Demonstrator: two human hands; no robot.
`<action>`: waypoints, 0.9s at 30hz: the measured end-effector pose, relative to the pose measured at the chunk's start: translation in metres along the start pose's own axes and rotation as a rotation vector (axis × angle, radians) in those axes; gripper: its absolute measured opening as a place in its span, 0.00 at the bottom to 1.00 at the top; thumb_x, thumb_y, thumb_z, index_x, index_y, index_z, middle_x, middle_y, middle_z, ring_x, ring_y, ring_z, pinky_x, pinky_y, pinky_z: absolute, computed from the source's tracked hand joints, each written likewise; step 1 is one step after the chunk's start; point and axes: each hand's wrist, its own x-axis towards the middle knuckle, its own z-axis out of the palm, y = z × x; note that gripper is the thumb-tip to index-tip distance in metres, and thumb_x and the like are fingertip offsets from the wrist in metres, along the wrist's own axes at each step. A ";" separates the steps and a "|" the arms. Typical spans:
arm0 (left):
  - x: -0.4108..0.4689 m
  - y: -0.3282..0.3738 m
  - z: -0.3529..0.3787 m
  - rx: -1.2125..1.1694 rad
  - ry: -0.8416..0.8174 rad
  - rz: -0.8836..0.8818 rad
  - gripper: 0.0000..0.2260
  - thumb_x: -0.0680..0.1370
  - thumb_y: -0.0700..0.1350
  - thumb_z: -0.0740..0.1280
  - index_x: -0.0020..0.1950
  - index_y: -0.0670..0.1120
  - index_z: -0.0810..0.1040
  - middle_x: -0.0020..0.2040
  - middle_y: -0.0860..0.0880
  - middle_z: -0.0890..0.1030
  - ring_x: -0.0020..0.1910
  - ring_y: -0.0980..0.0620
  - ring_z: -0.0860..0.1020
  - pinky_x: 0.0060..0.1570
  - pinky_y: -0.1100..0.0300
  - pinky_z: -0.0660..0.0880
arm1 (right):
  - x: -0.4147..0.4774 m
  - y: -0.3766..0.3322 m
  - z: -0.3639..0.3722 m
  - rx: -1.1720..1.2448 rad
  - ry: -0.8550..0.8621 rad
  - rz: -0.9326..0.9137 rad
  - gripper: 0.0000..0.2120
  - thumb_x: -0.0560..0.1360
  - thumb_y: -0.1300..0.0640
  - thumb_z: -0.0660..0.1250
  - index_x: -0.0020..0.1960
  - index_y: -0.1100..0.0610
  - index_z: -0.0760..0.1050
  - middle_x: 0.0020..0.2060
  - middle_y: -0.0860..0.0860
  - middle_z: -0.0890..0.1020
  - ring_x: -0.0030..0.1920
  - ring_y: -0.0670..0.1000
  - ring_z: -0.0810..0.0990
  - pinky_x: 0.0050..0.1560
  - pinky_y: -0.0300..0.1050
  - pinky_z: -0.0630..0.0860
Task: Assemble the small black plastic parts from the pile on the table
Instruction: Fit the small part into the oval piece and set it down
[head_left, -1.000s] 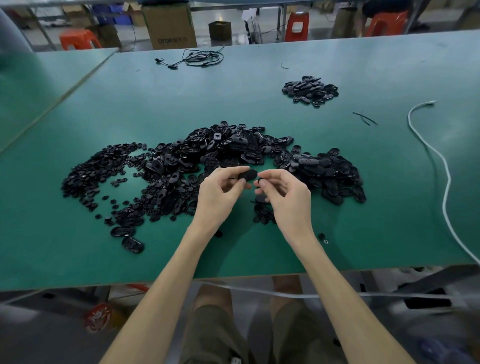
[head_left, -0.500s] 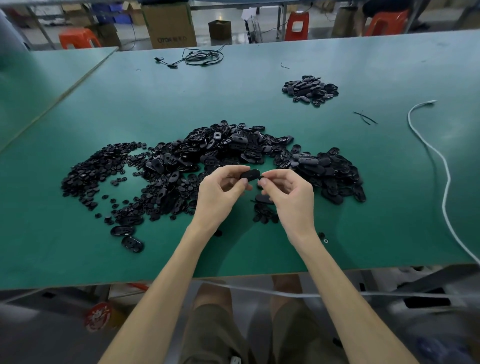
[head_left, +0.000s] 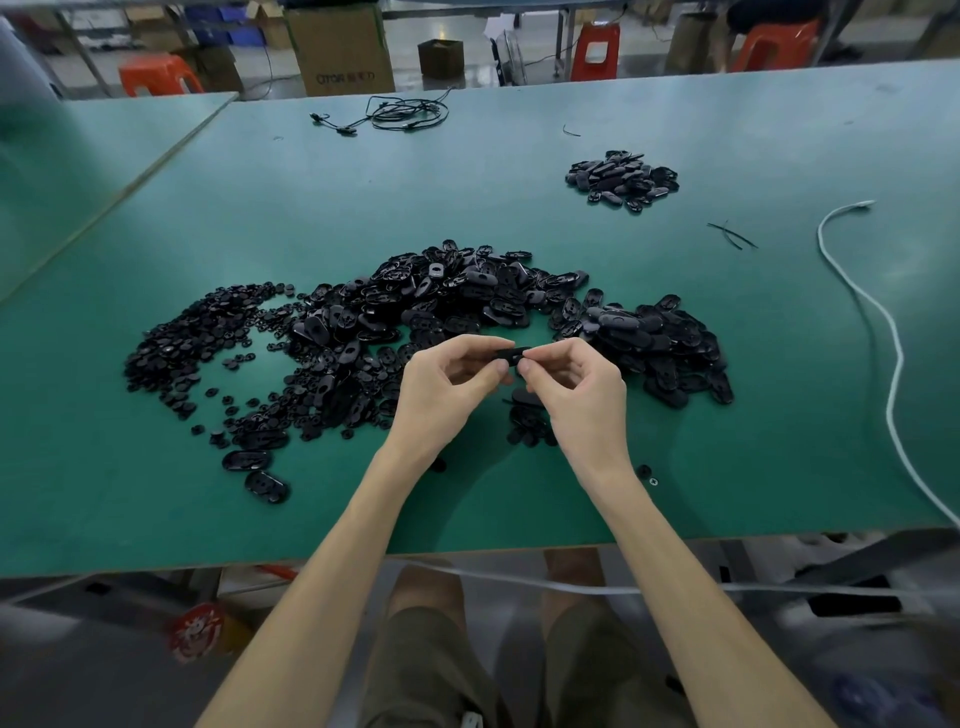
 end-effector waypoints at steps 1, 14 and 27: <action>0.000 0.000 0.000 -0.001 -0.003 0.004 0.09 0.79 0.36 0.73 0.59 0.43 0.85 0.49 0.50 0.88 0.47 0.51 0.87 0.50 0.63 0.81 | 0.000 0.000 0.000 -0.010 0.003 -0.005 0.04 0.77 0.61 0.76 0.47 0.54 0.83 0.40 0.46 0.87 0.42 0.47 0.86 0.51 0.53 0.84; -0.001 0.000 0.001 -0.003 -0.023 -0.009 0.10 0.78 0.35 0.74 0.59 0.42 0.85 0.51 0.49 0.88 0.49 0.50 0.87 0.53 0.60 0.81 | -0.002 0.000 0.000 -0.111 0.000 -0.083 0.03 0.78 0.63 0.74 0.48 0.56 0.83 0.39 0.43 0.86 0.42 0.43 0.85 0.48 0.37 0.80; 0.003 -0.005 -0.001 0.011 0.042 -0.024 0.10 0.80 0.32 0.71 0.59 0.42 0.83 0.52 0.48 0.87 0.51 0.50 0.86 0.51 0.56 0.82 | -0.004 -0.002 0.008 -0.249 -0.131 -0.248 0.14 0.80 0.65 0.70 0.61 0.51 0.83 0.51 0.48 0.80 0.48 0.41 0.80 0.48 0.28 0.73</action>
